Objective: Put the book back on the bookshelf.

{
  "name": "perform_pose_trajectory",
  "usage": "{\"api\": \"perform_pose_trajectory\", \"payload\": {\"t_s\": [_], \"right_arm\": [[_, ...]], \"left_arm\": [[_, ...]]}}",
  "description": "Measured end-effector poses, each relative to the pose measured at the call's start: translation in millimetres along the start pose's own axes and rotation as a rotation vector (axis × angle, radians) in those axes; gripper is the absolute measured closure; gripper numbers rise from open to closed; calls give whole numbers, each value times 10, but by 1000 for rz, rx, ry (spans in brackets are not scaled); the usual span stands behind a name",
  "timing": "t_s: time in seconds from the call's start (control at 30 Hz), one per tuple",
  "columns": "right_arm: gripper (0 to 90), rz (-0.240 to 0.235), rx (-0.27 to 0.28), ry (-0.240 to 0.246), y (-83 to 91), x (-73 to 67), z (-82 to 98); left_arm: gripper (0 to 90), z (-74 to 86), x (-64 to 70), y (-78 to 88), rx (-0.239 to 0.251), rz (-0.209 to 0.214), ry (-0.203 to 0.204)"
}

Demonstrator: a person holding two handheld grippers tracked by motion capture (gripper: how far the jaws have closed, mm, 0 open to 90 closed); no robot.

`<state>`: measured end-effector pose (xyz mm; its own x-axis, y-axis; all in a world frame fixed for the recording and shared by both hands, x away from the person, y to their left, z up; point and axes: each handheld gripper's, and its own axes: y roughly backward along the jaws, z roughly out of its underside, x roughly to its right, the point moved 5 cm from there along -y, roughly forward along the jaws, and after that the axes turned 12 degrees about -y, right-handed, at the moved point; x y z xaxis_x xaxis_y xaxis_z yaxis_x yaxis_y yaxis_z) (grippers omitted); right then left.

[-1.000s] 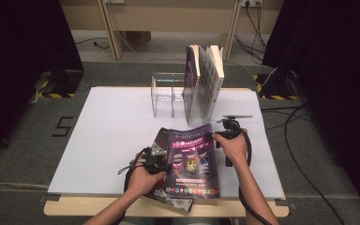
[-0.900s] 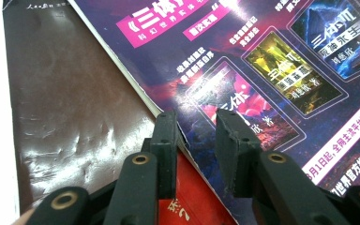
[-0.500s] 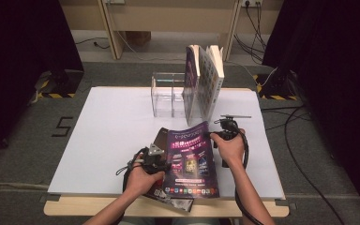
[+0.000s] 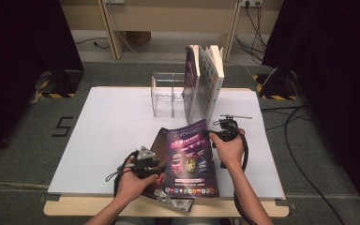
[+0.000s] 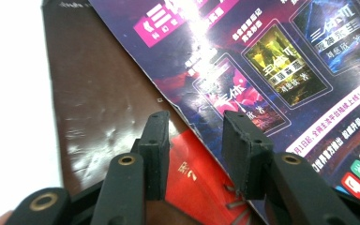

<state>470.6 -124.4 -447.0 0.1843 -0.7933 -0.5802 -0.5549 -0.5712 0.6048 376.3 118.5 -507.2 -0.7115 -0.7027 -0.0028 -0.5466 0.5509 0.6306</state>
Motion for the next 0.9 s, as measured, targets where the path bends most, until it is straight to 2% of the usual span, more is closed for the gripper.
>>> {"api": "perform_pose_trajectory", "payload": {"t_s": [0.27,0.37,0.43,0.5,0.67,0.9], "right_arm": [[847,-12,37,18,55,-77,-2],[847,-19,52,26,92,-115,-16],[848,-24,63,28,120,-137,-29],[848,-27,76,31,149,-157,-42],[847,-35,101,46,211,-226,-70],[847,-50,134,63,274,-324,-110]], "left_arm": [[579,131,-98,164,37,-31,29],[576,196,-128,210,55,-37,53],[571,243,-140,236,60,-34,46],[569,287,-139,252,70,-26,46],[567,381,-147,274,78,-39,69],[563,401,-162,289,91,-51,76]]}}
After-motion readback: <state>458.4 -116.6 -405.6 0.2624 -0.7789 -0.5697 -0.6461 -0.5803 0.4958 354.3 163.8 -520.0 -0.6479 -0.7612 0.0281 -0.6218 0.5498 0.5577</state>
